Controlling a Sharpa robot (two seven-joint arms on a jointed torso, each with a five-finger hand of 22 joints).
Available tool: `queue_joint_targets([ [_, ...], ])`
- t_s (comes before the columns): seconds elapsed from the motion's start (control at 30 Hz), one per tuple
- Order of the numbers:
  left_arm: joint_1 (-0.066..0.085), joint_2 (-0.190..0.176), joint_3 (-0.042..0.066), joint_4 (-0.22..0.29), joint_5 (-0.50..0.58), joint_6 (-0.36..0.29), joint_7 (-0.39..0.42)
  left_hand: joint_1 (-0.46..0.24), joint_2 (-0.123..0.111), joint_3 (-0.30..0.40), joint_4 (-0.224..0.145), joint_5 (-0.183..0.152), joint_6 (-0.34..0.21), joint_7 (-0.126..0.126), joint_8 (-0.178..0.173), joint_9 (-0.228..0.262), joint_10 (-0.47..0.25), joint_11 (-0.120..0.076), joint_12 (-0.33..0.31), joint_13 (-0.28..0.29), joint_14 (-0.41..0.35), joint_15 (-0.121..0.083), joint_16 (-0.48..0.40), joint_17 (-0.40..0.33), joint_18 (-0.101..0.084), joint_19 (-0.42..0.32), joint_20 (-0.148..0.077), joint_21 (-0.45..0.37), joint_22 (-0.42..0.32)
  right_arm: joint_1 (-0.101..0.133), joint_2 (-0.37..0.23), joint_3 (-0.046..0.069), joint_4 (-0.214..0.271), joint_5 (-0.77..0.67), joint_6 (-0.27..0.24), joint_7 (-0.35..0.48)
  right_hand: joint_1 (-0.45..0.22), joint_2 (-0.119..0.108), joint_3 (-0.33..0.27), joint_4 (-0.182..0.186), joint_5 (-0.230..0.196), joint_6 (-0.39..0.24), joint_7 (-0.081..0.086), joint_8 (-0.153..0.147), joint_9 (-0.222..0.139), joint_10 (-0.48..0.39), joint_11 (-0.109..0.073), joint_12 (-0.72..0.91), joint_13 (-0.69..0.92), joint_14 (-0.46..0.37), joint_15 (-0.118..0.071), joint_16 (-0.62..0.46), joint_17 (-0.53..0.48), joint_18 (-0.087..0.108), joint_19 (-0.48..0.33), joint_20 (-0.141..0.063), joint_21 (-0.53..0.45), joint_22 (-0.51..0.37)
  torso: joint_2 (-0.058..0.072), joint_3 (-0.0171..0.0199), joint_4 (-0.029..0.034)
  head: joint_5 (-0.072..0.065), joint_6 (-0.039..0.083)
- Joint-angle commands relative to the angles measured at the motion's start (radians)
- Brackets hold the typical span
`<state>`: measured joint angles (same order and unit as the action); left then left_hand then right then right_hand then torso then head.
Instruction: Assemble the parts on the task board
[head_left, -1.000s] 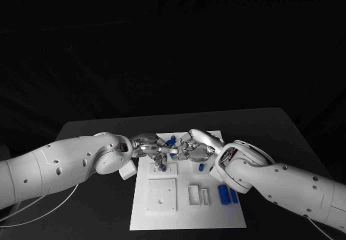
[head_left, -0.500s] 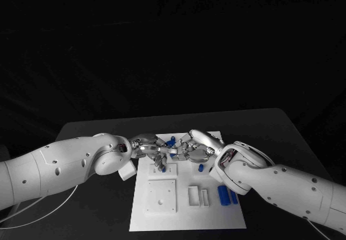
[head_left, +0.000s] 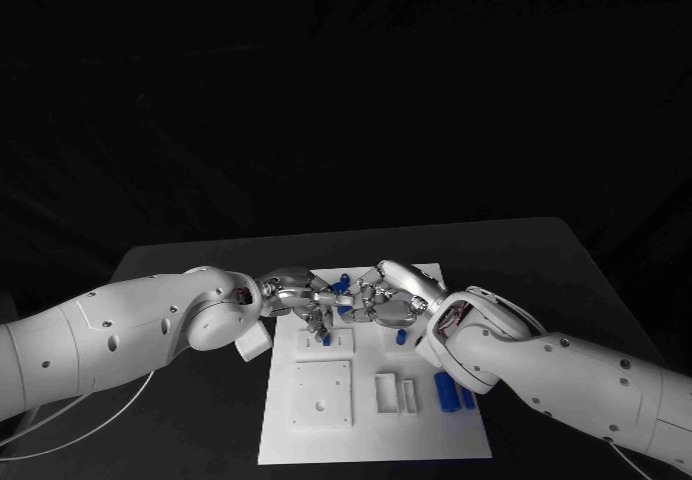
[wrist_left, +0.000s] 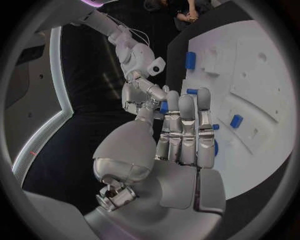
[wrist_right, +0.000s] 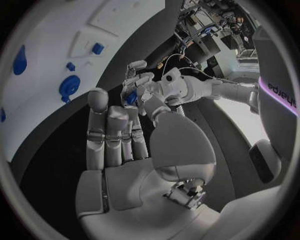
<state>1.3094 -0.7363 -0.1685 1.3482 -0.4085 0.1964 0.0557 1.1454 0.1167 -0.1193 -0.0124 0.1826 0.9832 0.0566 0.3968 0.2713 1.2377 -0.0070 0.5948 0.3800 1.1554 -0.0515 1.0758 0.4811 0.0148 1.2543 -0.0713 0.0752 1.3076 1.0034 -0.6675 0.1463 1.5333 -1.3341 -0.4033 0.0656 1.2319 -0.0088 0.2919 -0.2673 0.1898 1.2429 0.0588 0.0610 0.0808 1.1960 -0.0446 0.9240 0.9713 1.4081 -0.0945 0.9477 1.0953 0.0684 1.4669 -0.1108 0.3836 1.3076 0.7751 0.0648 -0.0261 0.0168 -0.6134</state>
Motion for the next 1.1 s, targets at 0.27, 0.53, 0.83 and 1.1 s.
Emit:
queue_joint_targets([
  [0.27, 0.003, 0.0, 0.003, 0.002, 0.0, 0.009, 0.003, -0.017, -0.009, -0.002, 0.007, 0.002, -0.021, 0.006, -0.012, 0.062, -0.001, 0.0, 0.006, -0.001, -0.005, 0.002, 0.005, -0.005, 0.005, -0.001, 0.003, -0.001, 0.01, -0.004, -0.002, -0.002, -0.001, 0.031, -0.019, -0.008, 0.007, 0.002, 0.005, 0.001, 0.008, 0.083, -0.019, 0.004, 0.048, 0.008, 0.002, -0.001, 0.002, 0.006, -0.001, -0.003, 0.002, -0.011, 0.025, -0.006, 0.002, 0.048, 0.0, 0.0005, -0.0002, -0.002, 0.001],
  [0.53, 0.003, -0.006, 0.003, 0.004, -0.002, 0.018, 0.009, -0.02, -0.018, -0.006, 0.001, 0.006, 0.014, -0.003, -0.019, 0.078, 0.0, -0.003, 0.005, -0.003, -0.008, 0.0, 0.007, -0.004, 0.003, -0.005, 0.002, -0.002, 0.01, -0.005, -0.005, -0.002, -0.005, 0.034, -0.037, -0.02, 0.007, 0.0, 0.012, 0.0, 0.006, 0.083, -0.018, 0.004, 0.049, 0.009, 0.003, -0.004, 0.002, 0.007, 0.0, -0.002, 0.002, -0.01, 0.025, -0.006, 0.002, 0.048, 0.0, 0.0002, 0.0, -0.004, 0.003],
  [0.83, 0.003, -0.01, 0.002, 0.005, -0.015, -0.008, 0.012, -0.062, -0.056, -0.006, 0.012, 0.009, -0.12, -0.025, 0.27, 0.397, -0.032, -0.011, 0.061, 0.025, -0.018, -0.004, 0.033, 0.003, -0.003, -0.005, -0.003, 0.0, 0.014, -0.006, -0.006, -0.002, -0.001, 0.045, -0.044, -0.018, 0.007, 0.0, 0.012, 0.0, 0.006, 0.083, -0.018, 0.004, 0.049, 0.009, 0.003, -0.004, 0.002, 0.007, 0.0, -0.002, 0.002, -0.01, 0.025, -0.006, 0.002, 0.048, 0.0, 0.0002, -0.0001, -0.003, 0.004],
  [1.1, 0.003, -0.009, 0.001, 0.004, -0.027, -0.019, 0.014, -0.058, -0.047, 0.001, 0.007, 0.03, -0.148, -0.024, 0.307, 0.424, -0.055, -0.01, 0.092, 0.032, -0.029, -0.003, 0.047, 0.002, -0.003, -0.009, -0.002, 0.0, 0.015, -0.008, -0.005, -0.002, 0.002, 0.051, -0.049, -0.019, 0.006, -0.001, 0.016, 0.0, 0.006, 0.084, -0.018, 0.004, 0.05, 0.01, 0.002, -0.004, 0.004, 0.007, -0.001, -0.004, 0.001, -0.01, 0.026, -0.006, 0.002, 0.048, 0.0, -0.0001, -0.0007, -0.004, 0.004],
])
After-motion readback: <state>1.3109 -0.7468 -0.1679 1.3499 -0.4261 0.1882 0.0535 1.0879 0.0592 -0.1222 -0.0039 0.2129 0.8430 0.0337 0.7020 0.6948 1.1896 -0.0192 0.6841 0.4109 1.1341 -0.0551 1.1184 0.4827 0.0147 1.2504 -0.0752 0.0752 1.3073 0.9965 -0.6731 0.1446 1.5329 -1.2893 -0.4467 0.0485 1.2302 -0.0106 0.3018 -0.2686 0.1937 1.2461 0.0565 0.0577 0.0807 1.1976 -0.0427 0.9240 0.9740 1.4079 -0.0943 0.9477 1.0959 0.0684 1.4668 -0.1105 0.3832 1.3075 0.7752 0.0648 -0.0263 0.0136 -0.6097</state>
